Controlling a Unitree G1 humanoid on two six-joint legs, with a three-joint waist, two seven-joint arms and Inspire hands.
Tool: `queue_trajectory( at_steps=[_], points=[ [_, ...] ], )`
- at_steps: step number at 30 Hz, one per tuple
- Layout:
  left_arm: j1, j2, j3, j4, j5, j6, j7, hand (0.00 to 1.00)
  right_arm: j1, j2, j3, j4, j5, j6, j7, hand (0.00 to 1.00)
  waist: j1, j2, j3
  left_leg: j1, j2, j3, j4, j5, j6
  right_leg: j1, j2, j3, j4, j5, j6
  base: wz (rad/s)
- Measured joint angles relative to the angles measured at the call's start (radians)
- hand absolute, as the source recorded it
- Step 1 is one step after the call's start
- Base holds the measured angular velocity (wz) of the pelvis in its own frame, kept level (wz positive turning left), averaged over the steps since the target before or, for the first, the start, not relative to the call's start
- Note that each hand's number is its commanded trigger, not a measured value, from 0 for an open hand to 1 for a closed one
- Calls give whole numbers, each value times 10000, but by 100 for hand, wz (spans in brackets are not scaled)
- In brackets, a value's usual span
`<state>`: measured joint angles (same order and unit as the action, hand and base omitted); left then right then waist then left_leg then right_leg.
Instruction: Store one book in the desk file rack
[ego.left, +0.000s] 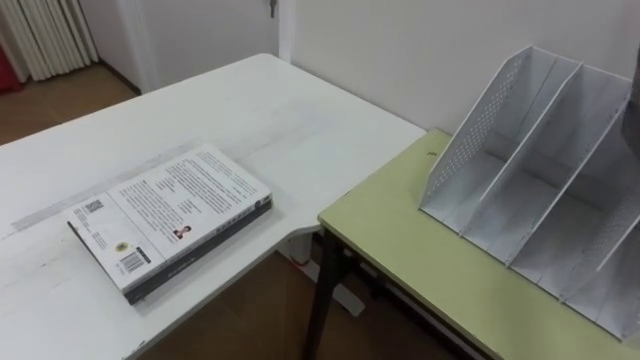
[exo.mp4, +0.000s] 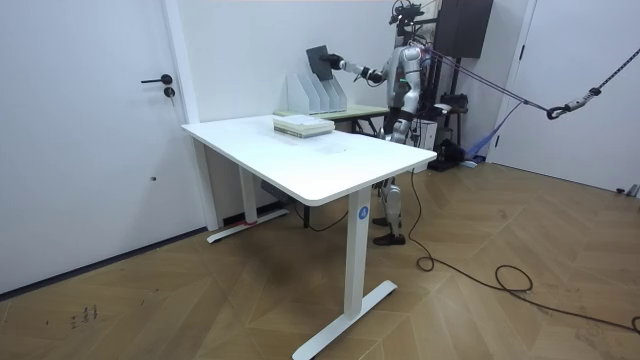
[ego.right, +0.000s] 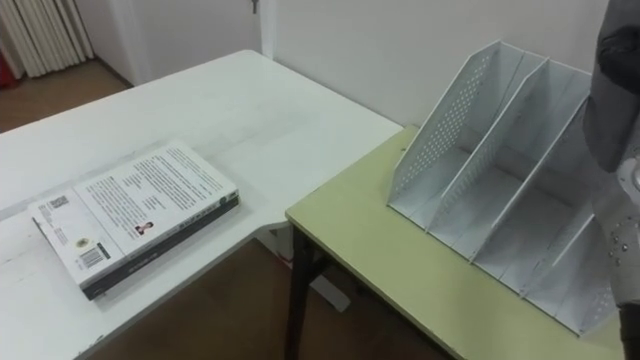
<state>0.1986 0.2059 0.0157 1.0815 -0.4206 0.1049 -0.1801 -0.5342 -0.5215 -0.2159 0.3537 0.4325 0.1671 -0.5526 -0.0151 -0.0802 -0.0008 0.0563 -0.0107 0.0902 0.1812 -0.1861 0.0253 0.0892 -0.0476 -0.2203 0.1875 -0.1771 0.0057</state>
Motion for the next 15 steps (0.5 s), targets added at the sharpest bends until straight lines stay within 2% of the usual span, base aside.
queue_trajectory(
  at_steps=[5,6,7,8,15],
  points=[
    [14,-2,33,-13,12,102,-90,0,-47,-1,-25,1006,23,5,123,100,-24,48,2,-38,-2,-40,1,1,4,-34,-2,-8,7,0,0,0],
    [15,-1,33,-15,10,155,-99,0,-48,-2,-25,1290,-14,7,143,80,-28,58,-4,-42,0,-45,6,1,4,-40,1,-10,10,0,0,0],
    [14,-1,34,-22,12,186,-99,0,-50,-2,-26,1445,-15,11,179,46,-28,61,-6,-43,0,-45,12,1,4,-41,1,-10,10,0,0,0],
    [15,-2,33,-24,11,209,-100,0,-49,-3,-19,1692,-27,57,248,0,-29,71,-11,-48,0,-21,18,1,5,-51,1,-6,16,0,0,0],
    [1,23,26,-34,13,379,-88,0,-812,-7,7,2743,116,154,545,0,-47,30,-60,-50,-7,-40,56,4,10,-55,-15,-42,31,6,-3,0]
  ],
)
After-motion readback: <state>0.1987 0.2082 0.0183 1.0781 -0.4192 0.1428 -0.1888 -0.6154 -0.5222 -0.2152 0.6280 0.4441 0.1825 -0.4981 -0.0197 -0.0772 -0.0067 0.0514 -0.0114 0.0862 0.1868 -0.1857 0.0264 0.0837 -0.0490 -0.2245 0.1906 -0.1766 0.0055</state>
